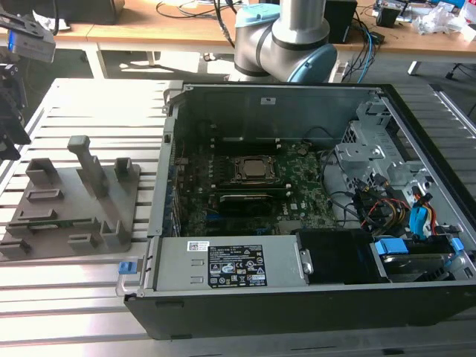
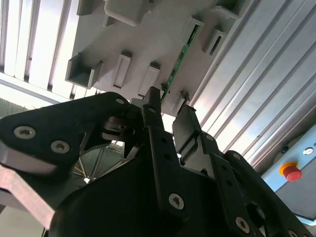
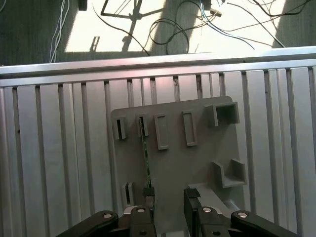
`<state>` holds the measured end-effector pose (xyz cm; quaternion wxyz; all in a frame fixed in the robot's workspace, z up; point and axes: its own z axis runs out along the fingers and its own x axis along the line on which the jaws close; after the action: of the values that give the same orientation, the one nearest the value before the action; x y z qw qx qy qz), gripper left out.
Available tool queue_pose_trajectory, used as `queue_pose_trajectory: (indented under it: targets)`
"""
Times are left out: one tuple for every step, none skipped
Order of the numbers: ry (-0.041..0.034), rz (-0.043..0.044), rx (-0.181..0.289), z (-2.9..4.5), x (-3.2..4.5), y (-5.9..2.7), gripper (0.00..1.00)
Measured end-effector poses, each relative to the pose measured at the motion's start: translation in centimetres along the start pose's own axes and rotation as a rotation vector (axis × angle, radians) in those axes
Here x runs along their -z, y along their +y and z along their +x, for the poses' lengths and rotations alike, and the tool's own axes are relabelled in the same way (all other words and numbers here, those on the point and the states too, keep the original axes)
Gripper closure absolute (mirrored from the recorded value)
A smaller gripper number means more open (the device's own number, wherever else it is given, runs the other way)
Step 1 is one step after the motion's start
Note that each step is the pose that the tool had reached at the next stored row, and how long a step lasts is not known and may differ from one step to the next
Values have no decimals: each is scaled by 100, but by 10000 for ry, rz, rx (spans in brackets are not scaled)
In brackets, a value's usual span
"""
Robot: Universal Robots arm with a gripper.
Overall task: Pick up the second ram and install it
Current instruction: 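Pick up the second ram and move it above second insertion slot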
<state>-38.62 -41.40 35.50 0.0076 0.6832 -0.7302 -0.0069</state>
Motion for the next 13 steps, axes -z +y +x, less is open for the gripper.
queue_pose_trajectory:
  targets:
    - [0,-1,-1,0,-7,0,62]
    - [0,0,-1,0,-15,0,62]
    - [0,0,0,0,-29,-1,62]
    - [0,0,-1,0,-38,-1,62]
    - [1,-1,-1,0,-46,-1,62]
    - [0,0,0,0,-58,-1,62]
    - [1,-1,-1,0,-65,-1,62]
    - [0,0,0,0,-77,-2,62]
    - [0,-1,0,0,-90,-2,62]
    - [1,-1,0,0,-100,-2,62]
    - [0,-1,0,0,-109,-2,62]
    - [0,0,0,0,-118,-2,62]
    - [0,-1,0,0,-128,-3,62]
